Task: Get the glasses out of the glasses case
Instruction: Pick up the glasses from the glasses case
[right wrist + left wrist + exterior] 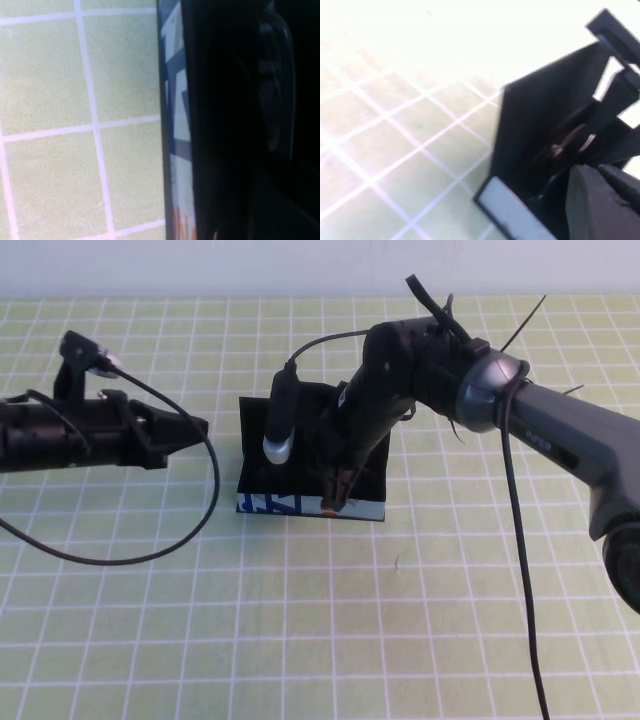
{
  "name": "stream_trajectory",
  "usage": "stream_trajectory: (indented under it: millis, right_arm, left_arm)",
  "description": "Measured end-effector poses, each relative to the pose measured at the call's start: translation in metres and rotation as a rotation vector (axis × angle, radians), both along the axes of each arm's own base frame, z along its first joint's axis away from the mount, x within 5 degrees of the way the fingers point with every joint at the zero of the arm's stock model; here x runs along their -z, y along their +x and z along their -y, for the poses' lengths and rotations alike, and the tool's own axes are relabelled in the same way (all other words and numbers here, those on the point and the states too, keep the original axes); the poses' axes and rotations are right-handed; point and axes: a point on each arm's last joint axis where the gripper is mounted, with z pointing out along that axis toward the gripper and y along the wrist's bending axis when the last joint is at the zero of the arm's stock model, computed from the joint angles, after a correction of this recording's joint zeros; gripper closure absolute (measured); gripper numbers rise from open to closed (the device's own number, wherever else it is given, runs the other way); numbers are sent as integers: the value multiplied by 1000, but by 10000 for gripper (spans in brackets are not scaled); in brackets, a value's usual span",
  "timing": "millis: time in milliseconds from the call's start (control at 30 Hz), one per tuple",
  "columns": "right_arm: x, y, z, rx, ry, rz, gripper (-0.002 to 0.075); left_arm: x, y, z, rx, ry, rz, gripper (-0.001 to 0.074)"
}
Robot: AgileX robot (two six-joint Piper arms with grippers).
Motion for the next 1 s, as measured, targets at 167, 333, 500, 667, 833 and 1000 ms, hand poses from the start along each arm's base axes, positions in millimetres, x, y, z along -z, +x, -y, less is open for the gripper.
stream_trajectory:
  millis: [167,333,500,667,833,1000]
  right_arm:
    - [-4,-1,0,0,11,-9,702]
    - [-4,-2,0,1,11,-15,712]
    - [-12,-5,3,4,-3,-25,719]
    - [-38,-9,6,10,2,-7,721]
    - [-68,-13,8,25,33,13,721]
    - [-94,-21,12,92,54,-44,721]
  left_arm:
    - [-2,1,-13,-24,-29,-10,739]
    - [-4,0,-16,-20,-58,-11,739]
    - [-4,0,-16,-15,-62,-11,739]
    - [-7,-1,-14,1,-93,-9,739]
    - [-7,-2,-14,4,-102,-11,739]
    - [-16,-4,-14,3,-102,10,739]
